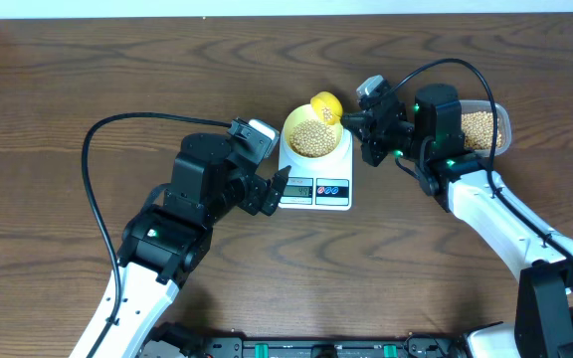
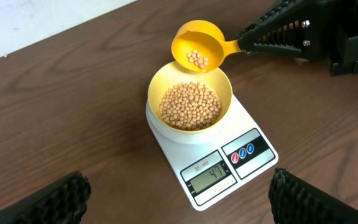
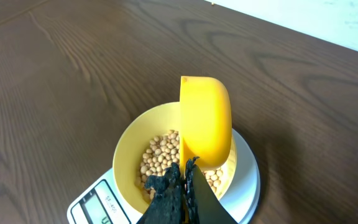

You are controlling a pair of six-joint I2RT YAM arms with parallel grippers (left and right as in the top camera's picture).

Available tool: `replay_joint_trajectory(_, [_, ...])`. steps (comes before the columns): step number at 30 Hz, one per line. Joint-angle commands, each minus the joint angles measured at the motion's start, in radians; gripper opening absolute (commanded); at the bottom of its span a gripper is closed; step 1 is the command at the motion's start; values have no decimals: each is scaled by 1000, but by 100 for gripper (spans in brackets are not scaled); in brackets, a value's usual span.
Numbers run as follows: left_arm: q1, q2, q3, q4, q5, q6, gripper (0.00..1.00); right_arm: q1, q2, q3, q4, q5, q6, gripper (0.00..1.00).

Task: Scoop item into bowl and weigh 50g on scale
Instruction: 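Tilt the scoop over the bowl to add a few soybeans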

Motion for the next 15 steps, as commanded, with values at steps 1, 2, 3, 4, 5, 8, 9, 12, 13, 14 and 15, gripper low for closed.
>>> replay_joint_trajectory(1, [3, -5, -4, 0, -2, -6, 93, 7, 2, 6, 4, -10, -21, 1])
replay_joint_trajectory(2, [3, -5, -4, 0, -3, -6, 94, 7, 2, 6, 4, -10, -21, 1])
replay_joint_trajectory(3, [3, -5, -4, 0, -3, -6, 94, 7, 2, 6, 4, -10, -21, 1])
replay_joint_trajectory(4, [3, -5, -4, 0, -3, -6, 94, 7, 2, 6, 4, -10, -21, 1])
replay_joint_trajectory(5, [3, -5, -4, 0, -2, -6, 94, 7, 2, 6, 4, -10, -21, 1])
replay_joint_trajectory(8, [3, -5, -4, 0, -3, -6, 94, 7, 2, 6, 3, -10, -21, 1])
replay_joint_trajectory(9, [3, -5, -4, 0, -2, -6, 94, 7, 2, 6, 3, -10, -21, 1])
replay_joint_trajectory(12, [3, -5, -4, 0, -2, -6, 94, 7, 2, 6, 3, -10, -21, 1])
replay_joint_trajectory(13, [3, -5, -4, 0, -3, -6, 94, 7, 2, 6, 3, -10, -21, 1])
replay_joint_trajectory(14, [3, -5, -4, 0, -3, -6, 94, 7, 2, 6, 3, -10, -21, 1])
replay_joint_trajectory(15, [3, -5, -4, 0, -3, -6, 94, 7, 2, 6, 3, -10, -21, 1])
